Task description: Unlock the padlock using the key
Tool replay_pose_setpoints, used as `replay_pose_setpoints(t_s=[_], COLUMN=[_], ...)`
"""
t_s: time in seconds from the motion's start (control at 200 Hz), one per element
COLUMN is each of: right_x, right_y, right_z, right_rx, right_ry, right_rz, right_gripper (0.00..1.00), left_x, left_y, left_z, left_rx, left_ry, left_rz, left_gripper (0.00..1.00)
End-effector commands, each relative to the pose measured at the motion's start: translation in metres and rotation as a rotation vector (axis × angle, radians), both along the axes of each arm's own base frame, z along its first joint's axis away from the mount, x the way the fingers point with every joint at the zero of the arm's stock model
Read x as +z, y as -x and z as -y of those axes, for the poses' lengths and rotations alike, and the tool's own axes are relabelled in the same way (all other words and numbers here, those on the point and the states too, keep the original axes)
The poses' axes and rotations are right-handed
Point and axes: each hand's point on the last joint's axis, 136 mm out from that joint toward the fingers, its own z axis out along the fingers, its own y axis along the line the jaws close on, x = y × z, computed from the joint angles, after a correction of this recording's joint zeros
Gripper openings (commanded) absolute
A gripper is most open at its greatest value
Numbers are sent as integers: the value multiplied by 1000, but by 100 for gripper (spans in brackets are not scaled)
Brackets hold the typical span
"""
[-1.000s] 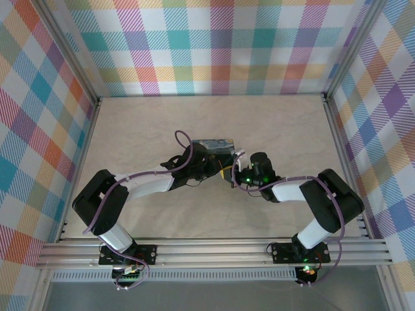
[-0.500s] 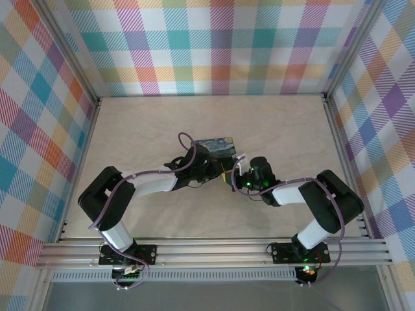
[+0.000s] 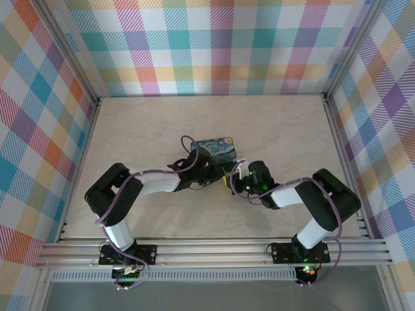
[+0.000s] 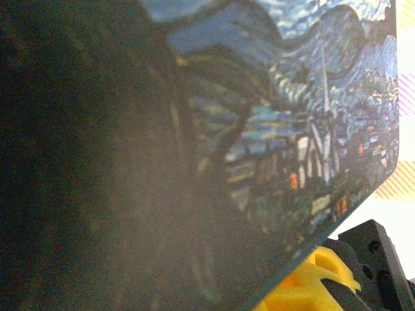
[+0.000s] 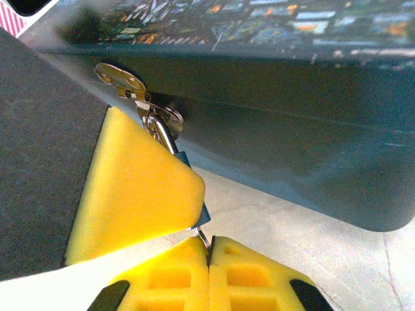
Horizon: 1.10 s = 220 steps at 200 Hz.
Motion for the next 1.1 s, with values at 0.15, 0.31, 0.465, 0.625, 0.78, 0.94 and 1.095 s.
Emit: replay_pose_setpoints(t_s=[0.15, 0.31, 0.465, 0.625, 0.78, 0.94, 1.095], right_x=[12, 3, -4, -8, -9, -6, 0], right_y=[-6, -1, 3, 6, 9, 11, 14], right_z=[-6, -2, -1, -2, -4, -7, -8], right_rx=[-30, -45, -49, -43, -39, -38, -60], right_ry=[-58, -38, -34, -35, -37, -56, -100], right_rz=[40, 28, 11, -4, -12, -29, -70], right_gripper=[0, 0, 0, 0, 0, 0, 0], left_x=[-8, -3, 5, 15, 26, 37, 41], left_y=[28, 29, 29, 29, 28, 26, 27], left_z=[12, 9, 4, -1, -10, -17, -20], left_rx=[-91, -88, -79, -63, -39, -8, 28], left_ry=[7, 1, -8, -15, -23, 12, 100], left_rz=[-47, -34, -22, -8, 13, 52, 86], left_gripper=[19, 25, 36, 46, 54, 57, 57])
